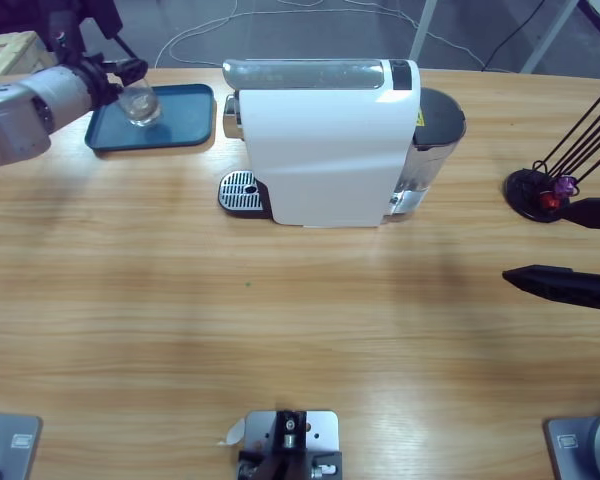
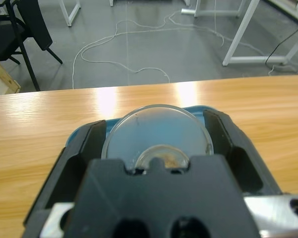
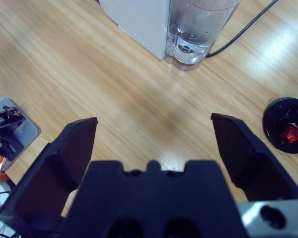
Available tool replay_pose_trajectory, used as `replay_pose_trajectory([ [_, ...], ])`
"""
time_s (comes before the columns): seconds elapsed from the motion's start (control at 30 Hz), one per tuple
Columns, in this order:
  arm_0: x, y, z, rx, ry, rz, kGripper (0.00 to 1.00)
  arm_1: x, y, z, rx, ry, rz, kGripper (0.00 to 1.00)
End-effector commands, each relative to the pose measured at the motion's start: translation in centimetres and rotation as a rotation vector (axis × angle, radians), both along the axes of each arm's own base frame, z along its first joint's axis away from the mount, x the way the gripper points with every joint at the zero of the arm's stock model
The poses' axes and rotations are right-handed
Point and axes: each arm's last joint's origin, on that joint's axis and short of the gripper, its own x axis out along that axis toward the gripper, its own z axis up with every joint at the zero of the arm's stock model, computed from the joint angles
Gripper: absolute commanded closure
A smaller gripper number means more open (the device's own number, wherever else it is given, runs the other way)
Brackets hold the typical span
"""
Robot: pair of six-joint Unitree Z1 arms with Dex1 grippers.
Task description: Pour coffee
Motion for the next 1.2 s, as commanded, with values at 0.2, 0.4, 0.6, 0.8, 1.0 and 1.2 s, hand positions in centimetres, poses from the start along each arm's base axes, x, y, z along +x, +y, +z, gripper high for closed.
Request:
replay_pose_trajectory([
  [0.2, 1.4, 0.7, -1.0, 0.115, 0.077, 0.004, 1.000, 0.2, 0.4, -1.3, -0.024, 0.040, 0.022, 0.000],
  [0.4, 1.4, 0.8, -1.0, 0.117, 0.093, 0.000, 0.664, 0.2, 0.4, -1.3, -0.023, 0.040, 0.021, 0.000],
  [0.6, 0.8, 1.0, -1.1, 0.122, 0.106, 0.001, 0.032, 0.2, 0.4, -1.3, -0.024, 0.040, 0.022, 0.000],
  [0.8, -0.4, 1.2, -1.0, 0.114, 0.090, -0.001, 0.032, 0.1, 0.4, -1.3, -0.022, 0.039, 0.021, 0.000],
  [1.0, -7.1, 3.6, 7.9, 0.088, -0.035, 0.062, 0.032, -0.2, 0.1, -1.1, -0.013, 0.028, 0.021, 0.000],
  [1.2, -19.3, 4.9, 14.3, 0.057, 0.071, -0.091, 0.032, -0.2, 0.1, -1.1, -0.013, 0.022, 0.017, 0.000],
])
